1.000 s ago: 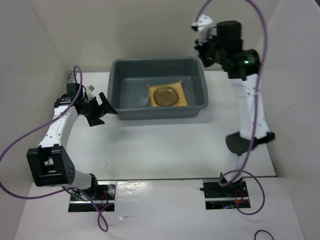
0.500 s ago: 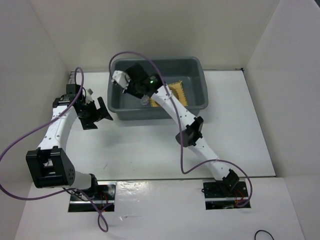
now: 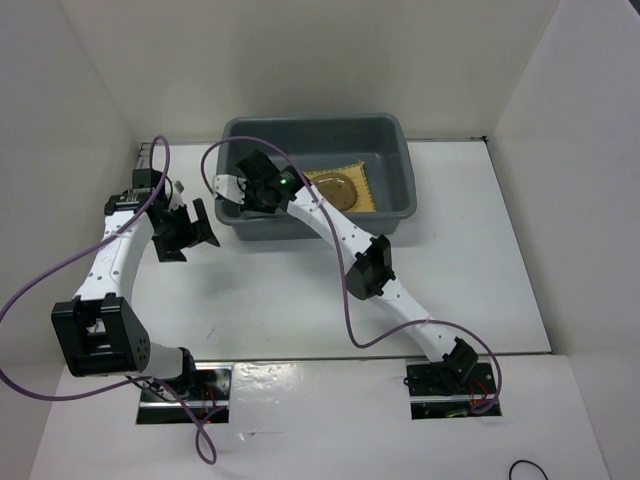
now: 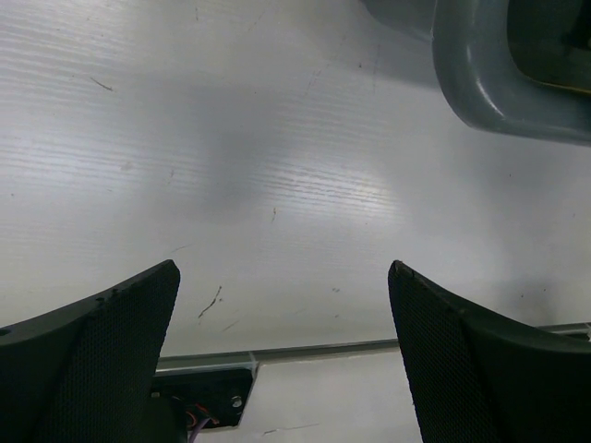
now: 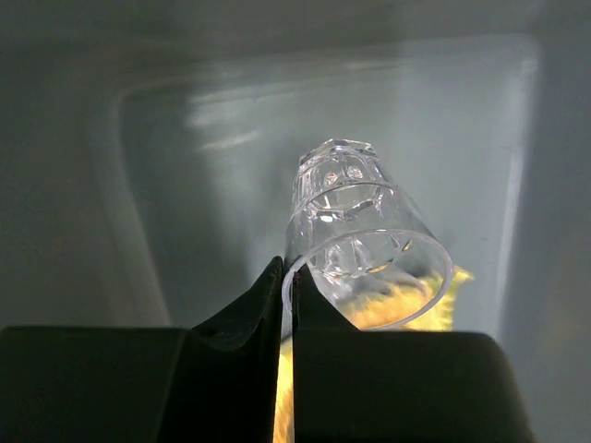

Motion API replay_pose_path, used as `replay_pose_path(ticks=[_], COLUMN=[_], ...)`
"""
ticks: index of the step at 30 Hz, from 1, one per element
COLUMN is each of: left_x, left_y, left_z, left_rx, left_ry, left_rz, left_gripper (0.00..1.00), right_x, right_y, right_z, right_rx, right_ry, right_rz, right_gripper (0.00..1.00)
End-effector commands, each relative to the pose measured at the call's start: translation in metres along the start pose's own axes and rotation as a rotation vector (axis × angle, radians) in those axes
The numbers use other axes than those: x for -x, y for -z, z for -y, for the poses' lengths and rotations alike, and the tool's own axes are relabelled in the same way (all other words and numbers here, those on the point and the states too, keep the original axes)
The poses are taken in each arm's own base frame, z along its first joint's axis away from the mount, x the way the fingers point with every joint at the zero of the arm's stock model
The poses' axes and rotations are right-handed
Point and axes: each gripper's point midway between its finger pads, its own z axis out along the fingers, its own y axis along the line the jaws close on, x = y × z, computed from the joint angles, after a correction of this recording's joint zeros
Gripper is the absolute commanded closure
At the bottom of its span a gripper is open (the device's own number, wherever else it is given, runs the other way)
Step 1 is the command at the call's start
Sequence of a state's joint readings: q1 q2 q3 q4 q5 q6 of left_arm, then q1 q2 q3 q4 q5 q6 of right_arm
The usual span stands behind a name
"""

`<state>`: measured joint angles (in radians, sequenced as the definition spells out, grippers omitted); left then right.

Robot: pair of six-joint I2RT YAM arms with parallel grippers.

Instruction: Place the mixed dishes into the plastic bin

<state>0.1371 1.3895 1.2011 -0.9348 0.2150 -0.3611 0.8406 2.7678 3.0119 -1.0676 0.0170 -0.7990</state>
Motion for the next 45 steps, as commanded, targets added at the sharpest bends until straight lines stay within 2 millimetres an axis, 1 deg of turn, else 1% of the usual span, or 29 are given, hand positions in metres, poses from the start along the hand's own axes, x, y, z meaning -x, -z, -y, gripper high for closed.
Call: replay_pose_path(ticks=[1,5,9,12,13,15,18,20,22,23,25,26,28,29,30,31,32,33,35,36,37,38,39,40,41,42,43,44,45], left_x=[0.01,0.008,0.008,0.006,0.006,0.004,0.004,0.004,0.004,0.004,0.007,0.007,0.005,0.005,0.005,0.005,0.005,0.005,0.006,0.006,0.006,0.006,0.005,0.003,-0.001,-0.002,-0.003,-0.004,-0.003], left_y=[0.01,0.011,0.011,0.011,0.011,0.009,0.009,0.011,0.011,0.014,0.016,0.016,0.017,0.019,0.019,0.021,0.024,0.024,0.029,0.029,0.032,0.037,0.04,0.042,0.042,0.042,0.042,0.045,0.051], left_z=[-0.001,-0.003,-0.002,-0.004,-0.004,-0.005,-0.005,-0.005,-0.005,-0.004,-0.002,-0.002,-0.003,-0.002,-0.002,-0.002,-0.001,-0.001,0.0,0.001,0.003,0.004,0.007,0.007,0.011,0.013,0.017,0.023,0.027], left_rx=[0.009,0.021,0.02,0.029,0.029,0.032,0.032,0.029,0.029,0.027,0.022,0.021,0.021,0.019,0.019,0.016,0.014,0.014,0.008,0.008,-0.004,-0.009,-0.021,-0.024,-0.049,-0.06,-0.076,-0.104,-0.123], left_ry=[-0.037,-0.035,-0.026,-0.017,-0.017,-0.015,-0.014,-0.017,-0.017,-0.019,-0.023,-0.023,-0.024,-0.026,-0.026,-0.028,-0.03,-0.03,-0.034,-0.034,-0.038,-0.042,-0.036,-0.028,-0.02,-0.012,0.008,0.019,0.022], left_rz=[0.038,0.032,0.032,0.035,0.035,0.026,0.026,0.035,0.035,0.043,0.062,0.062,0.064,0.072,0.072,0.081,0.089,0.089,0.108,0.108,0.118,0.135,0.143,0.151,0.142,0.138,0.133,0.123,0.138], left_gripper=[0.0,0.0,0.0,0.0,0.0,0.0,0.0,0.0,0.0,0.0,0.0,0.0,0.0,0.0,0.0,0.0,0.0,0.0,0.0,0.0,0.0,0.0,0.0,0.0,0.0,0.0,0.0,0.0,0.0], right_x=[-0.004,-0.012,-0.017,-0.01,-0.001,0.008,0.027,0.043,0.05,0.057,0.064,0.077,0.085,0.084,0.086,0.089,0.079,0.071,0.054,0.034,0.008,-0.012,-0.039,-0.061,-0.075,-0.094,-0.107,-0.12,-0.143], right_y=[-0.023,-0.038,-0.042,-0.038,-0.032,-0.023,0.0,0.029,0.047,0.065,0.085,0.106,0.13,0.143,0.171,0.184,0.195,0.218,0.234,0.238,0.25,0.25,0.24,0.267,0.273,0.27,0.299,0.305,0.295], right_z=[0.003,-0.006,0.004,0.006,0.012,0.017,0.035,0.051,0.058,0.064,0.07,0.073,0.084,0.091,0.105,0.109,0.114,0.125,0.13,0.125,0.135,0.136,0.125,0.129,0.13,0.125,0.131,0.128,0.112], right_rx=[-0.012,0.015,-0.019,-0.021,-0.037,-0.05,-0.108,-0.158,-0.173,-0.188,-0.203,-0.219,-0.264,-0.3,-0.343,-0.364,-0.377,-0.407,-0.413,-0.395,-0.42,-0.413,-0.345,-0.366,-0.379,-0.346,-0.354,-0.353,-0.306], right_ry=[0.059,0.088,0.095,0.095,0.082,0.068,0.041,0.008,-0.016,-0.04,-0.071,-0.097,-0.136,-0.183,-0.214,-0.24,-0.303,-0.343,-0.414,-0.484,-0.545,-0.601,-0.654,-0.672,-0.687,-0.71,-0.744,-0.749,-0.774], right_rz=[0.016,0.002,-0.006,0.022,0.051,0.08,0.139,0.181,0.201,0.221,0.244,0.281,0.309,0.307,0.332,0.347,0.332,0.337,0.309,0.254,0.213,0.166,0.086,0.035,-0.001,-0.05,-0.024,-0.053,-0.135], right_gripper=[0.95,0.92,0.85,0.82,0.78,0.77,0.73,0.68,0.65,0.6,0.53,0.51,0.45,0.38,0.34,0.31,0.25,0.23,0.17,0.12,0.1,0.09,0.05,0.02,0.02,0.02,0.02,0.02,0.02])
